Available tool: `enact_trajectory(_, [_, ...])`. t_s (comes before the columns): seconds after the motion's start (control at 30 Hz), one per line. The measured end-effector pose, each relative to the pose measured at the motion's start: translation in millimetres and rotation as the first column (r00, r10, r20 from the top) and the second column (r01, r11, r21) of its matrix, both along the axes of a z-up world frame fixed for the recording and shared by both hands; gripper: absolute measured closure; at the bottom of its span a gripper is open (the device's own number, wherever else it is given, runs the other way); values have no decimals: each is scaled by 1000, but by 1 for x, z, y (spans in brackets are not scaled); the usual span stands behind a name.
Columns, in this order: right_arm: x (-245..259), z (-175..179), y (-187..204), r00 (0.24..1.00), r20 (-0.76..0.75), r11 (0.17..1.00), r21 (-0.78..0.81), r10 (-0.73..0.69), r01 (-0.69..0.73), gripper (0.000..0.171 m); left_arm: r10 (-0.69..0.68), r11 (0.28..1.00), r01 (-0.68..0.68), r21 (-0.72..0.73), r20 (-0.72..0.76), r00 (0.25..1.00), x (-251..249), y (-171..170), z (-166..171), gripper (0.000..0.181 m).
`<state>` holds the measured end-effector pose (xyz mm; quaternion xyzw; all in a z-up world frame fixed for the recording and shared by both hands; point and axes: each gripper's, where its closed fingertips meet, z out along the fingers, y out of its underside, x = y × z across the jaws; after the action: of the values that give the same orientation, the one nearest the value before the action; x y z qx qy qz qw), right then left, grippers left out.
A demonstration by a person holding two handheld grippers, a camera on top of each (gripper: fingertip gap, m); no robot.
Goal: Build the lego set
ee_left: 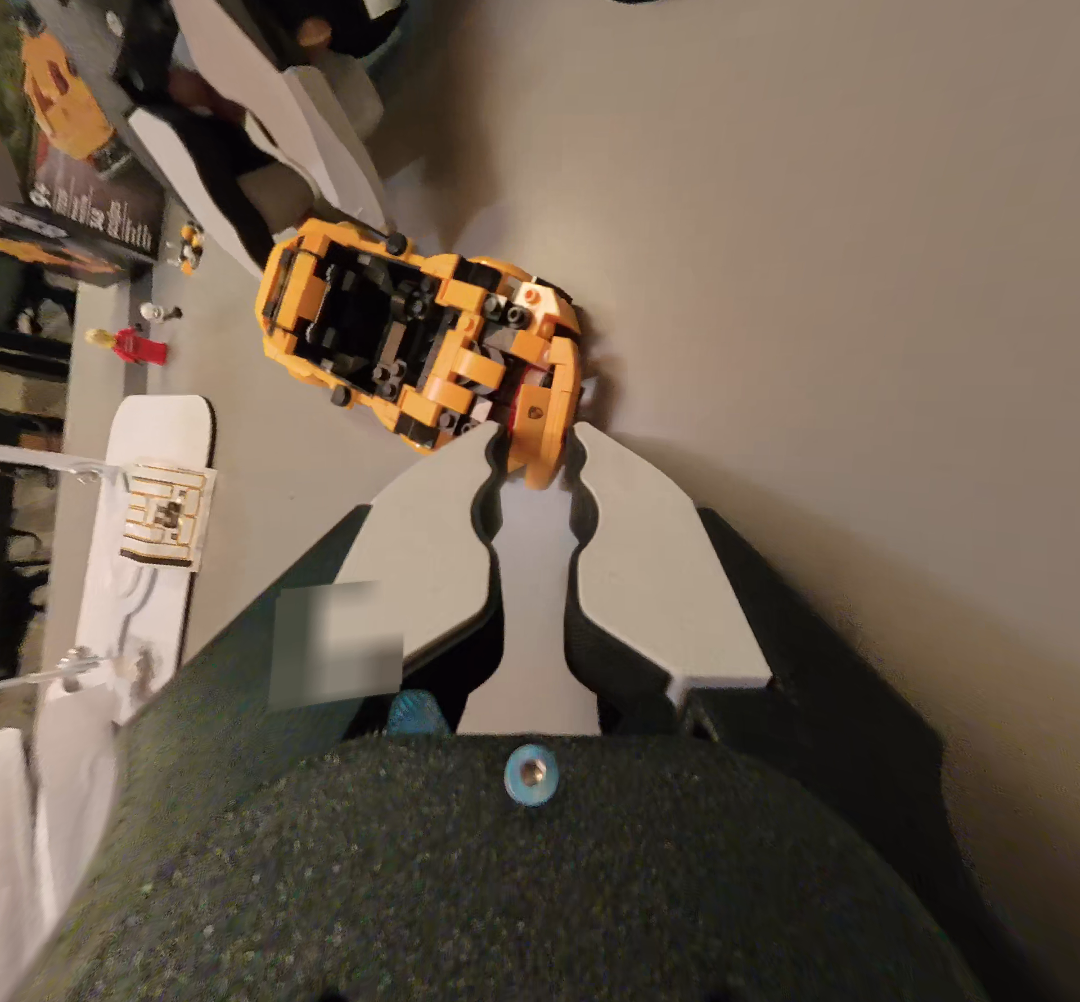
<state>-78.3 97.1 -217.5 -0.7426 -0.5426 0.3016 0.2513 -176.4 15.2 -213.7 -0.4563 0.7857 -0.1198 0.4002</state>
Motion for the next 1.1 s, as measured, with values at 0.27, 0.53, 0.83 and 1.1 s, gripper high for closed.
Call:
enact_trajectory(0.27, [0, -1, 0, 1000, 7, 1000, 8, 4, -4, 100, -63, 991, 61, 115, 11, 998, -1, -1, 4, 165])
enact_trajectory(0.53, [-2, -2, -3, 1000, 19, 1000, 15, 20, -21, 99, -140, 985, 151, 78, -134, 981, -4, 0, 0, 165])
enact_trajectory(0.83, [0, -2, -2, 999, 26, 999, 31, 19, -20, 100, -147, 989, 149, -3, -204, 968, -6, 4, 1, 164])
enact_trajectory(1.1, [0, -3, -2, 999, 30, 999, 38, 24, -25, 101, -86, 996, 77, -54, -196, 977, -14, 13, 6, 165])
